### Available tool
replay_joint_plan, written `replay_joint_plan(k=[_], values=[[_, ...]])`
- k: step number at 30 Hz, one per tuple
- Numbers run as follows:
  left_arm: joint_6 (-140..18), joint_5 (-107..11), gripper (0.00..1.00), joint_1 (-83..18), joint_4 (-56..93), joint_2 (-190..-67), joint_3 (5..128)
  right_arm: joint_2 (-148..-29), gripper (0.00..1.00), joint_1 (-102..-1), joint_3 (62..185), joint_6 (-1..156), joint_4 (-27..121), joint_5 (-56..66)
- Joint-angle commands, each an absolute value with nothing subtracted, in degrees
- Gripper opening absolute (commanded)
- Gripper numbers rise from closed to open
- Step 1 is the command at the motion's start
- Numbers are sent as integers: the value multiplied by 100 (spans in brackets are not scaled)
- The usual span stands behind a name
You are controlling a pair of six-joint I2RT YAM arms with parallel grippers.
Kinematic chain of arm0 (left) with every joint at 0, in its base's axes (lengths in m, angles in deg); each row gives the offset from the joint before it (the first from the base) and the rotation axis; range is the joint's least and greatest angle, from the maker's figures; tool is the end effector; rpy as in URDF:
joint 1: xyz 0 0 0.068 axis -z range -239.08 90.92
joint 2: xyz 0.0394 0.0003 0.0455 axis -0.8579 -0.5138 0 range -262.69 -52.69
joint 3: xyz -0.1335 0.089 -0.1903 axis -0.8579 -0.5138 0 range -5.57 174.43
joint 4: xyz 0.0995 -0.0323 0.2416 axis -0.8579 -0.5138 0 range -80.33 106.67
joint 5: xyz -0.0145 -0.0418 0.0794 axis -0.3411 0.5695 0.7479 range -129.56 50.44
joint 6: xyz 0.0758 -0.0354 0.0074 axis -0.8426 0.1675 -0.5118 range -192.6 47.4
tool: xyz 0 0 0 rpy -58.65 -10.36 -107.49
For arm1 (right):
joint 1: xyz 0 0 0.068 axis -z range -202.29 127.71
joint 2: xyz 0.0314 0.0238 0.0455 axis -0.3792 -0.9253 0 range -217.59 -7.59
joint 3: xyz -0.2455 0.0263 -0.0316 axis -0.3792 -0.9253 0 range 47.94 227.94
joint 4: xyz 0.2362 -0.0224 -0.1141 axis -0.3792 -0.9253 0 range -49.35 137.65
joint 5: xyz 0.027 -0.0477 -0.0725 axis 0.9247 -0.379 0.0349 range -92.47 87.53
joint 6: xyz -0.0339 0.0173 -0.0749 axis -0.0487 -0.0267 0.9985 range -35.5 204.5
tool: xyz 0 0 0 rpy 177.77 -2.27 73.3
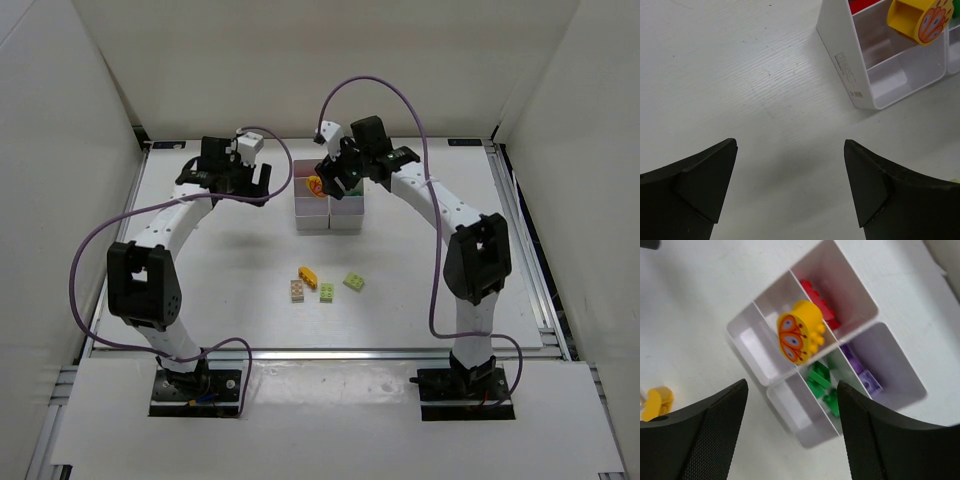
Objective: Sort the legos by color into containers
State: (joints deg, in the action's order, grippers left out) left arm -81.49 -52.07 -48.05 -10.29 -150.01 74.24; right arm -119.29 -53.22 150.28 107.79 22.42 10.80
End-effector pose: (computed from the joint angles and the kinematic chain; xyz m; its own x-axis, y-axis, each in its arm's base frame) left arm 0.3974 -0.0938 0.2317 -0.6270 0.2759 -0.7286 0.4408 0.8967 -0.0397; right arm 0.4045 0.2622 0.2722 -0.1853 -0.5597 -0.8077 -0.8010 0.5622 -0.2058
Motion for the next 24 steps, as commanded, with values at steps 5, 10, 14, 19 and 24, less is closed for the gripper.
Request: replay_joint_plan(k=[5,10,14,19,24], values=[[-8218,-4984,99,-4818,-1048,-14814,7661,-12465,79,-5032,15798,10709,1874,2916],[-8218,-4914,99,-4818,-1022,-14858,7660,-12686,82,-5032,15920,10691,2014,2681],[-8201,-4764,99,-4818,-978,-14929,7678,-12861,84,-5015,16087,10639,2067,2381],[-8131,-4650,100,-4818,-908,-15016,7687,-12932,85,-5208,16132,10700,2312,1775],[-8131,-4571,99,-4818,-890,-15078,7739,-13037,84,-5392,16176,10709,2576,1029]])
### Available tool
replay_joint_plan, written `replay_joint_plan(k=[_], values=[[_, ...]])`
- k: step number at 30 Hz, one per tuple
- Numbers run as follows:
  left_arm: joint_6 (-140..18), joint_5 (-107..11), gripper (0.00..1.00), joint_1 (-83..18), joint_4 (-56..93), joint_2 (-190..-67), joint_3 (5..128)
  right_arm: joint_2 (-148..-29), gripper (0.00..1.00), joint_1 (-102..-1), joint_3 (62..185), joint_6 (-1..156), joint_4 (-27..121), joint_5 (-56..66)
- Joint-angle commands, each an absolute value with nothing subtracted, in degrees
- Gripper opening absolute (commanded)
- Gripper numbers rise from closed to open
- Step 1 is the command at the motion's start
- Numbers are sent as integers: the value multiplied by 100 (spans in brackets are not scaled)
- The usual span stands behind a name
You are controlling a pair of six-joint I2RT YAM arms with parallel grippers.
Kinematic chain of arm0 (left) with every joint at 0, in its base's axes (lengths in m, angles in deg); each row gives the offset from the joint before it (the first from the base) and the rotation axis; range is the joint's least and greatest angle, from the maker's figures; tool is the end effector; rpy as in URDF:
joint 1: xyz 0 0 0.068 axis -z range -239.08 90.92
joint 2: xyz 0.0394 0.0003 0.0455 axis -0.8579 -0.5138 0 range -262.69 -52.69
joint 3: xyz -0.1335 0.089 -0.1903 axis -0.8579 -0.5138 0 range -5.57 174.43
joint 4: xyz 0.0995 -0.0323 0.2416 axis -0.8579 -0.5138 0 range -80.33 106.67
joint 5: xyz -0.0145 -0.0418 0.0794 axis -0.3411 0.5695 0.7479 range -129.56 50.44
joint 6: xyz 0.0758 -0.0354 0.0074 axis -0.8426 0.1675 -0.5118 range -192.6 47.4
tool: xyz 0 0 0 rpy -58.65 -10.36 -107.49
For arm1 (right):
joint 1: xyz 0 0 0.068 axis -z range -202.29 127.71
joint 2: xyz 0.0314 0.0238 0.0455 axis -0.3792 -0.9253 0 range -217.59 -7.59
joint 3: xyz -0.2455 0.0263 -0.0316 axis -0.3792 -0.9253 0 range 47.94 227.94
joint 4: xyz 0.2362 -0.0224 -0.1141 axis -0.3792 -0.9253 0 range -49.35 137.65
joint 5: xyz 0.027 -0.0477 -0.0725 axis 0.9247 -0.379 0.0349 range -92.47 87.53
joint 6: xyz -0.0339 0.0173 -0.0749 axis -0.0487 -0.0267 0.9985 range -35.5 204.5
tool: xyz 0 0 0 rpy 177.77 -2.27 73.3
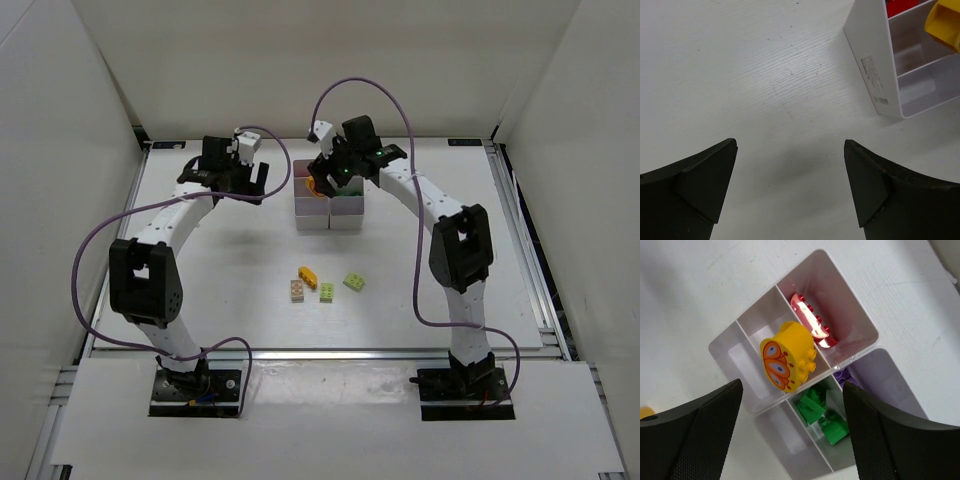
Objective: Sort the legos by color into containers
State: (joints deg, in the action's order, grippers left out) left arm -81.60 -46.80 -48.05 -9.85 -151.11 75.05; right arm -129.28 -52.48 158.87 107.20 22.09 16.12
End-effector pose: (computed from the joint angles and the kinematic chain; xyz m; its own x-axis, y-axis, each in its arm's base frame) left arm 0.4042 -0.0883 0.2292 -0.6337 0.2816 -0.7205 0.3822 0.9237 0.0249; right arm 0.4335 0.2795 0.2448 -0.2026 -0.5410 -0.8162 -0.8421 0.5217 -0.1367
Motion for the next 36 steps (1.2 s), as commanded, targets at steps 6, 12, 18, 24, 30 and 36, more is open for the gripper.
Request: replay_joint_plan(k=[6,12,18,24,30,36], values=[[-8131,-4509,99,-4827,-873,-15113,7740,-13161,83,-5577,16290,10797,2612,851],[-8148,-4430,99,-4827,-838,-15131,7722,-13266,83,-5630,16290,10806,2647,728],[-8113,-4404,99,-4853,-820,-15148,7731,-13363,79,-5630,16307,10858,2673,640],[-8096,-4386,99,-4862,-802,-15183,7766,-13433,73,-5683,16299,10937,2700,588],[-8078,-4369,99,-4862,-794,-15192,7740,-13433,68,-5718,16307,10937,2717,544],[-8078,-4342,99,-4862,-785,-15201,7722,-13433,50,-5762,16264,10938,2717,517]])
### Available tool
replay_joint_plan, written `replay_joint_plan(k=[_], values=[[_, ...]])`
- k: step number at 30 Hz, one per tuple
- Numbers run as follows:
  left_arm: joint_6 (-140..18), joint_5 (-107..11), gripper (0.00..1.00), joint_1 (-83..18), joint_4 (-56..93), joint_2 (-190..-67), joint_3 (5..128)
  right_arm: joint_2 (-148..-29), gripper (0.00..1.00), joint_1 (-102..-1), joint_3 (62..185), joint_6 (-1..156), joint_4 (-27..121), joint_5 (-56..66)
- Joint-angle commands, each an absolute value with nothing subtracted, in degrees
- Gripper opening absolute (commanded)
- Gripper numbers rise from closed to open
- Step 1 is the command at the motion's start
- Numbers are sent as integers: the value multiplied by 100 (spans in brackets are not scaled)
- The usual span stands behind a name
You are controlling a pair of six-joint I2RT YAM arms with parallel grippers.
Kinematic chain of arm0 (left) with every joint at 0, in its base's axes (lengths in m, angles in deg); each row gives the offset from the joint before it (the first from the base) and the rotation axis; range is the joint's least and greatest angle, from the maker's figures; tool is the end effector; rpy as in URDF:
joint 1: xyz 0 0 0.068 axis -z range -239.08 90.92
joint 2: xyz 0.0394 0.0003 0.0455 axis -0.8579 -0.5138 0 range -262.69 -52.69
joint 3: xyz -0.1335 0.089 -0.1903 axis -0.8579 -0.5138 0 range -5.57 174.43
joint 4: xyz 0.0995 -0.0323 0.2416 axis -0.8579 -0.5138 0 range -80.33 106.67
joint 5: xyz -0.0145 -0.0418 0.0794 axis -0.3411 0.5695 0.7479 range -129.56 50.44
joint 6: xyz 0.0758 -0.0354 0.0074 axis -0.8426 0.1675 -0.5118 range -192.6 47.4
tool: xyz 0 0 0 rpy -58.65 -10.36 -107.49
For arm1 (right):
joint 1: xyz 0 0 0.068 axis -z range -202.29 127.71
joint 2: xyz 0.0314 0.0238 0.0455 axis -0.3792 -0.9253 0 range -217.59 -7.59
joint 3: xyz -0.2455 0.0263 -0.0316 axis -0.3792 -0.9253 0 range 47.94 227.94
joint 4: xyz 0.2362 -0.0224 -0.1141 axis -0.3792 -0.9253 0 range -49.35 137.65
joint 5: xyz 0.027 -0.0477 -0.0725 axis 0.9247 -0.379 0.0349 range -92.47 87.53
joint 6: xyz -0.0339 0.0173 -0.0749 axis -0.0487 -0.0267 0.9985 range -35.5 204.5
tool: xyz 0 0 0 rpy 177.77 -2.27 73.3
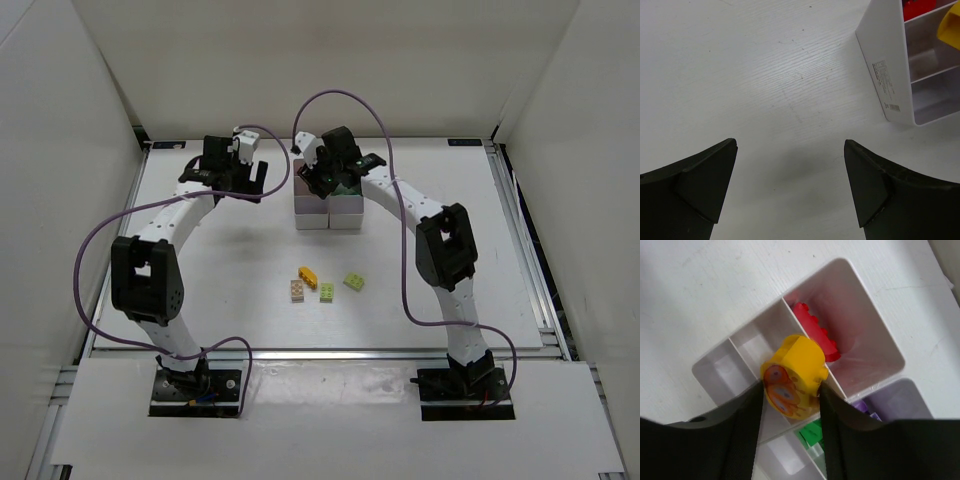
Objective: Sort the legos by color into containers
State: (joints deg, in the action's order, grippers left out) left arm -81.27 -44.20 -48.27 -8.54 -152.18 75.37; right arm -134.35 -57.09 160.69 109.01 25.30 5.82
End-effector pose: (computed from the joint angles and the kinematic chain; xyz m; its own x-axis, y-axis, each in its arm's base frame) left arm 0.4104 -0.0845 0.2260 -0.6347 0.2741 -0.7225 0.3440 0.9374 0.0535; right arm 0.4336 0.3145 0.2166 -0.1690 -0.6174 -0.7683 -0.8026 0.5387 -0.2563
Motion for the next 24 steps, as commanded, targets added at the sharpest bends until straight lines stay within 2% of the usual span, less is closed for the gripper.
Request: replay_joint_plan(k=[1,4,6,7,12,13,14,15,16,17,22,24], values=[[-8078,-4325,99,-4871,-767,-15201,7722,-13433,45,-5762,16264,10946,2717,517],[-8078,-4325,99,-4880,-785,-15201,7722,-13424,30,-5771,16246,10946,2717,526],[-8078,-4333,99,-4889,-776,-15201,7704,-13398,24,-5779,16237,10955,2700,517],[-8078,-4325,99,-4889,-776,-15201,7704,-13381,16,-5788,16237,10946,2700,526],[-8069,-4351,99,-4906,-776,-15192,7696,-13179,12,-5797,16124,10859,2700,544],[-8060,-4360,99,-4898,-785,-15192,7696,-13143,16,-5797,16114,10858,2708,517],[-8060,-4369,99,-4906,-776,-15192,7696,-13117,26,-5806,16105,10858,2700,509],[-8034,-4351,99,-4906,-776,-15192,7696,-13064,29,-5806,16062,10841,2717,500],[-8008,-4360,100,-4906,-767,-15184,7696,-13038,40,-5814,16044,10832,2717,474],[-8008,-4456,99,-4915,-785,-15166,7704,-12985,71,-5815,16035,10832,2700,447],[-7937,-5123,99,-4924,-908,-14877,7591,-12222,73,-5806,15790,10578,2761,114],[-8164,-5755,99,-4924,-1064,-14780,7511,-11740,72,-5771,15509,10498,2814,-1]])
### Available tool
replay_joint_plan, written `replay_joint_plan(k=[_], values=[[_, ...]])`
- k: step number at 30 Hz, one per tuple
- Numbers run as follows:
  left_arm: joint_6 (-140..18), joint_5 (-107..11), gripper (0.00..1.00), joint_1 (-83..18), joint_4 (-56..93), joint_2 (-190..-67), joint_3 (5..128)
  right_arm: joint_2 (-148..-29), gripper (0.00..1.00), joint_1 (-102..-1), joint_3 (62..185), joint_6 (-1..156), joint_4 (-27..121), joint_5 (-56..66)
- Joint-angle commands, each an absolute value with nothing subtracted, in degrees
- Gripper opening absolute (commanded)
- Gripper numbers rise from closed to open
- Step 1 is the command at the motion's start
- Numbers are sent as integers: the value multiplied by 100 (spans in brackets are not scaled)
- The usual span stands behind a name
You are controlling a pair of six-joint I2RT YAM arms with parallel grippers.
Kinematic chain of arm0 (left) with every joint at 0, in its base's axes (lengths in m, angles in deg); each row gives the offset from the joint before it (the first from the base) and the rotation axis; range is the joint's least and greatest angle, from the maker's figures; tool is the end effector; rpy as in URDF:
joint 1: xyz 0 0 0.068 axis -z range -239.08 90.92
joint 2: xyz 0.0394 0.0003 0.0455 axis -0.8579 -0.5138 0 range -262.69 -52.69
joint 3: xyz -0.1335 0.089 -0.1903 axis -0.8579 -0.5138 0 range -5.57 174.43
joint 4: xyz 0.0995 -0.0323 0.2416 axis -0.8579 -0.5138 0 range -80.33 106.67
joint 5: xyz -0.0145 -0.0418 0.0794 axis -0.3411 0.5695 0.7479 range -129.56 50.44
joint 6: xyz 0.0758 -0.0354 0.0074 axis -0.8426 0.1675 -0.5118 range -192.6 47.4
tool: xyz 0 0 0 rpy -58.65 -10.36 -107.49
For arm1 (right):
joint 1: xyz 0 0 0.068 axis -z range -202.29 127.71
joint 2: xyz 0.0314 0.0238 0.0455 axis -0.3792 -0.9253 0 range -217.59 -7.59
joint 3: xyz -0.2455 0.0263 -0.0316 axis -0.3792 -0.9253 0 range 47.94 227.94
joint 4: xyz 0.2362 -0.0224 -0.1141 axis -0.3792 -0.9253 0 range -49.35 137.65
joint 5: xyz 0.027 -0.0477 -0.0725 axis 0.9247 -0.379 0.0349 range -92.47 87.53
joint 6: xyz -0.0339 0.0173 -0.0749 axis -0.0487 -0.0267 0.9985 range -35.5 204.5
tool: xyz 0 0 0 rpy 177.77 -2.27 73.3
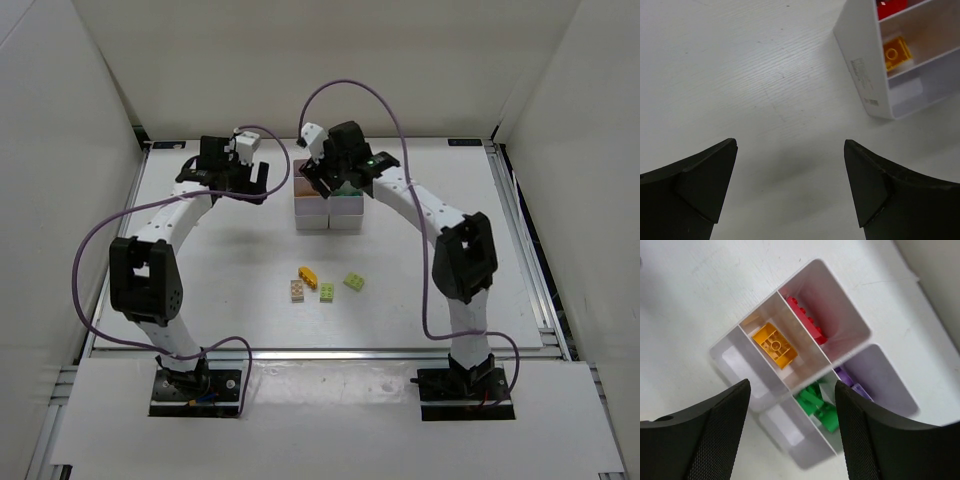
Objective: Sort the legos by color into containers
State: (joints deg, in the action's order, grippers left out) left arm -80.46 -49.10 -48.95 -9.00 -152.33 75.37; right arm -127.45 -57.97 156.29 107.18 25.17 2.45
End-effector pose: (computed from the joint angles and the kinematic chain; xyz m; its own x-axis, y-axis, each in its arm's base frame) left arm 0.4092 -0.0856 0.2246 -0.6422 0.2517 -0.7240 0.3815 0.9242 -0.0171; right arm 0.4147 0.3057 0.2482 -0.1726 -0.5969 -0.7836 -0.7646 0.5827 -0.2754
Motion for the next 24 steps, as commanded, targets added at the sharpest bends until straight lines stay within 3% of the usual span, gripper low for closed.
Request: replay_joint_plan(k=[1,6,9,17,24], values=[[-8305,-6018,99,-4924,-1144,-14684,7433,-11598,72,-5771,15429,10420,2823,-62],[-9761,-8467,99,-4801,-1820,-14533,7335,-10755,73,-5332,14788,10165,2647,-212],[-10920,-9104,93,-4355,-2892,-14691,7625,-10472,73,-4753,14384,9980,2419,-46],[-13366,-8044,89,-2763,-3791,-14665,7318,-10331,72,-2469,13856,9250,1698,1596],[-14615,-7603,83,-2480,-3668,-15060,7309,-10032,72,-2000,13451,9232,1680,2248]])
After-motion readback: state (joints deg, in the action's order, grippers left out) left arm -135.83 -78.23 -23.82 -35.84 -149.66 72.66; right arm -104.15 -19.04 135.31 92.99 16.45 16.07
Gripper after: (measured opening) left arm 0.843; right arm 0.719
